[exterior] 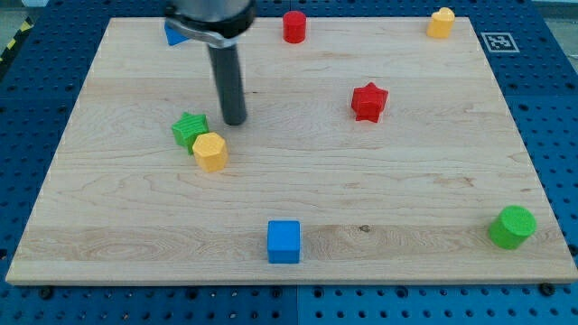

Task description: Move the green star toward the bottom left

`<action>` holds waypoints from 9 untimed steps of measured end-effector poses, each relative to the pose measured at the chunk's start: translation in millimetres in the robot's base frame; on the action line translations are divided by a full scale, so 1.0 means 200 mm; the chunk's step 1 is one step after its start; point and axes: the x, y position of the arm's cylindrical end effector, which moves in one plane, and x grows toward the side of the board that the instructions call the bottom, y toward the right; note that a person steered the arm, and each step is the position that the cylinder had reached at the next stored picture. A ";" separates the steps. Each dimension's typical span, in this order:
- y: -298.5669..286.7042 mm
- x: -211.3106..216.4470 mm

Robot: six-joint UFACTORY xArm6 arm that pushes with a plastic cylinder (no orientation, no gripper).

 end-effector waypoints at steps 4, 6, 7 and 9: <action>-0.54 0.10; -0.43 0.22; -0.43 0.26; -0.46 0.43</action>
